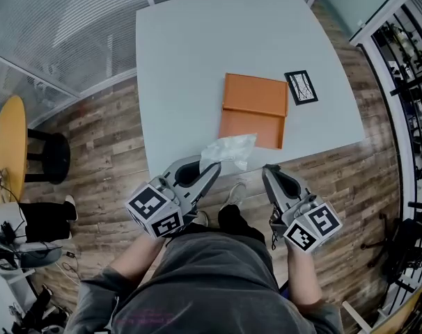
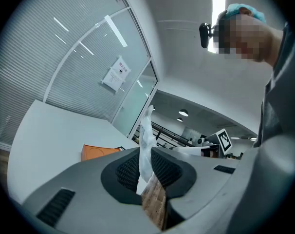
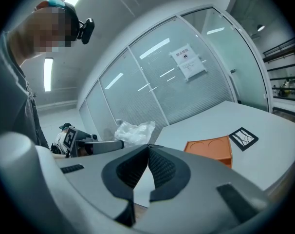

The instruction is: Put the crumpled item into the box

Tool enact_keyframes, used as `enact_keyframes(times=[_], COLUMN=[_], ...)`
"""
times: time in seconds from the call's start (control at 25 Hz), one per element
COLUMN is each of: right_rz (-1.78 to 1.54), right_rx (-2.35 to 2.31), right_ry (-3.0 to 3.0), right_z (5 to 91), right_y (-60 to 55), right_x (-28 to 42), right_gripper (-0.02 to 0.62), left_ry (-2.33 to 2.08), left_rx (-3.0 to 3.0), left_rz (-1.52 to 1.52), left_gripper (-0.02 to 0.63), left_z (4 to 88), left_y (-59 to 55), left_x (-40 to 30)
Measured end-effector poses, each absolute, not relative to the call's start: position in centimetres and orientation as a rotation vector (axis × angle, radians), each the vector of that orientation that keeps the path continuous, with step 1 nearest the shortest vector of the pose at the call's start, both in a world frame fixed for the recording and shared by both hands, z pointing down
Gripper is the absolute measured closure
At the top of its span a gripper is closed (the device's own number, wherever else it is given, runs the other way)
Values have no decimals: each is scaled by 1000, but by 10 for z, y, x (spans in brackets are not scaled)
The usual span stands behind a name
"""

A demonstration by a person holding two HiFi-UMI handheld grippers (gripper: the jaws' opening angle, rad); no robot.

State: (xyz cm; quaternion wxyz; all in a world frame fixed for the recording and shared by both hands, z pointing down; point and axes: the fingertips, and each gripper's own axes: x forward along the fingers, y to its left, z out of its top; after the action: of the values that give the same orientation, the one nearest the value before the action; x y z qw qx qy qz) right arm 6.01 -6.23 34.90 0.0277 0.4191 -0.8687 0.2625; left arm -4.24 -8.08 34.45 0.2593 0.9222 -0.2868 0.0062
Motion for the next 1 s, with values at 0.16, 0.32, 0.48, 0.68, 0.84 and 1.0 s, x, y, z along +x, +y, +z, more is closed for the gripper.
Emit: enact_keyframes(times=[0.16,0.32,0.48,0.68,0.84,1.0], right_rz=[825,841,850,851,865,882], right_rx=[1263,1237,1216,1195,1186,1192], right_ry=[-2692,-2701,-2708,-2719,-2713,-2706], right_z=[352,354,358,358,362,368], right_y=[-83,-100,-117,-133,-150,-161], right_x=[77,90,104,119,132,144], right_gripper=[591,591,591,591,591,591], left_ry=[-802,-828,-855,-884,-895,-901], left_rx=[2494,2483,2475,2463,2446,2426], left_rz=[27,38,43,54,75,99], left_gripper=[541,541,541,541,541,541], left_z=[345,347,348,351,361,374], left_y=[-100,-116,-132,-146,-162,-170], left_x=[-25,-12,0,12,23,30])
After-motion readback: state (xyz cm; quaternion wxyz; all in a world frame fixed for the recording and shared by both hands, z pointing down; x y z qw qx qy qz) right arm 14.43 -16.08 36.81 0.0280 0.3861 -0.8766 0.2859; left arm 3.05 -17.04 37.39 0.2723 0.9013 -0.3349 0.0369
